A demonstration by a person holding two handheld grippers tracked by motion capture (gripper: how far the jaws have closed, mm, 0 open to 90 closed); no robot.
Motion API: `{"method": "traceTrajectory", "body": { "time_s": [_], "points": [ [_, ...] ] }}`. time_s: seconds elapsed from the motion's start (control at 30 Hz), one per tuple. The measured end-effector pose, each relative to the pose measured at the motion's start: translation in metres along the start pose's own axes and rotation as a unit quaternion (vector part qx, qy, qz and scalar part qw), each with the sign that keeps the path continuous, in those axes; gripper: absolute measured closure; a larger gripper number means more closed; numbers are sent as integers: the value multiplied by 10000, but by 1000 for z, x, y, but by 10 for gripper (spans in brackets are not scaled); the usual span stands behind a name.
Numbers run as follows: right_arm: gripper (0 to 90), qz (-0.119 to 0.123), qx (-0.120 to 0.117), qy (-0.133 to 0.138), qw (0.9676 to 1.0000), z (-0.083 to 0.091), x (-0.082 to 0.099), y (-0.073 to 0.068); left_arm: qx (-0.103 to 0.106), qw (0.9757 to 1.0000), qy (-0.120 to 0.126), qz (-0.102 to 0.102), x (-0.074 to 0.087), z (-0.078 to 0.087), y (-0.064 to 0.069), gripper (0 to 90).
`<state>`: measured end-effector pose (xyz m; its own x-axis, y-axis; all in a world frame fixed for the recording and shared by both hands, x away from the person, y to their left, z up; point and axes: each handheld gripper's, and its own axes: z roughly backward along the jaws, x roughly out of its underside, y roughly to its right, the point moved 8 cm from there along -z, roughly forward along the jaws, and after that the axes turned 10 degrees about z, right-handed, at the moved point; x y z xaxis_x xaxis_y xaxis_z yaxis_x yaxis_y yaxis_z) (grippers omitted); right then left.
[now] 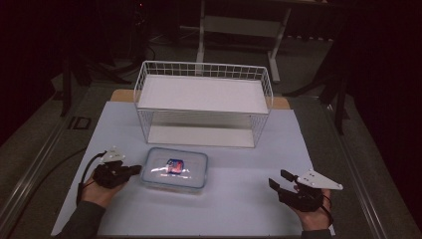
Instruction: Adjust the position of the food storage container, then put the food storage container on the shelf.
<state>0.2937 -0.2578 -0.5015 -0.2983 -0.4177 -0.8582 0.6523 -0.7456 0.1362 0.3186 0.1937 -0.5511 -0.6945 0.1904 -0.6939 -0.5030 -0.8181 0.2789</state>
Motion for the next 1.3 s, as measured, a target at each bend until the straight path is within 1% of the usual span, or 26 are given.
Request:
{"method": "traceTrajectory", "body": {
  "time_s": [0.17,0.27,0.3,0.33,0.37,0.4,0.43,0.53,0.6,0.7,0.77,0.83,0.87,0.9,0.93,0.97,1.03,1.1,1.17,1.2,1.23,1.27,1.3],
  "points": [
    [432,26,-56,-15,10000,-2,0,-3,233,9995,-72,-214,-8,-21,31,900],
    [432,37,-77,-27,10000,-2,0,-5,333,9991,-65,-262,-10,-28,42,900],
    [432,36,-83,-29,10000,-3,0,-5,331,9991,-65,-273,-11,-29,43,899],
    [432,41,-77,-37,10000,-3,0,-5,327,9992,-21,-238,-12,-29,44,899],
    [431,37,-76,-41,10000,-3,0,-5,370,9991,36,-193,-13,-28,44,896],
    [431,35,-78,-42,10000,-3,0,-5,366,9992,89,-160,-14,-26,44,881],
    [432,36,-76,-39,10000,-3,0,-5,321,9993,150,-156,-15,-23,43,859],
    [432,20,-82,-31,10000,-3,0,-5,467,9984,322,60,-18,-12,42,790],
    [432,19,-84,-60,9999,-5,1,-5,658,9969,409,160,-19,-7,44,746],
    [436,23,-132,-74,9999,-9,-1,-9,789,9949,576,267,-22,0,47,697],
    [438,-33,-231,-69,9997,-14,-4,-15,839,9937,662,329,-25,2,49,668],
    [438,-54,-375,-20,9993,-19,-10,-23,983,9916,685,492,-26,3,51,618],
    [438,-28,-434,-9,9991,-22,-13,-28,992,9914,690,511,-26,3,52,610],
    [438,-27,-466,-8,9989,-24,-14,-30,968,9918,686,469,-25,3,54,604],
    [438,-15,-572,-3,9984,-27,-17,-36,949,9922,667,459,-25,2,55,593],
    [435,-20,-631,1,9980,-28,-19,-39,945,9922,666,470,-24,1,55,584],
    [425,-54,-735,-7,9973,-32,-23,-44,866,9931,646,465,-24,-1,56,555],
    [413,-86,-873,-63,9961,-37,-28,-49,813,9930,632,580,-26,-5,55,529],
    [401,-113,-986,-84,9950,-44,-34,-54,901,9910,620,770,-28,-9,56,501],
    [392,-150,-1031,-106,9945,-48,-36,-55,856,9915,625,755,-28,-11,56,485],
    [392,-150,-1031,-106,9945,-48,-36,-55,856,9915,625,755,-28,-11,56,471],
    [378,-207,-1106,-146,9935,-52,-38,-57,748,9925,585,766,-28,-14,55,471],
    [348,-260,-1220,-201,9920,-59,-40,-59,725,9926,559,793,-28,-16,54,442]
  ]
}}
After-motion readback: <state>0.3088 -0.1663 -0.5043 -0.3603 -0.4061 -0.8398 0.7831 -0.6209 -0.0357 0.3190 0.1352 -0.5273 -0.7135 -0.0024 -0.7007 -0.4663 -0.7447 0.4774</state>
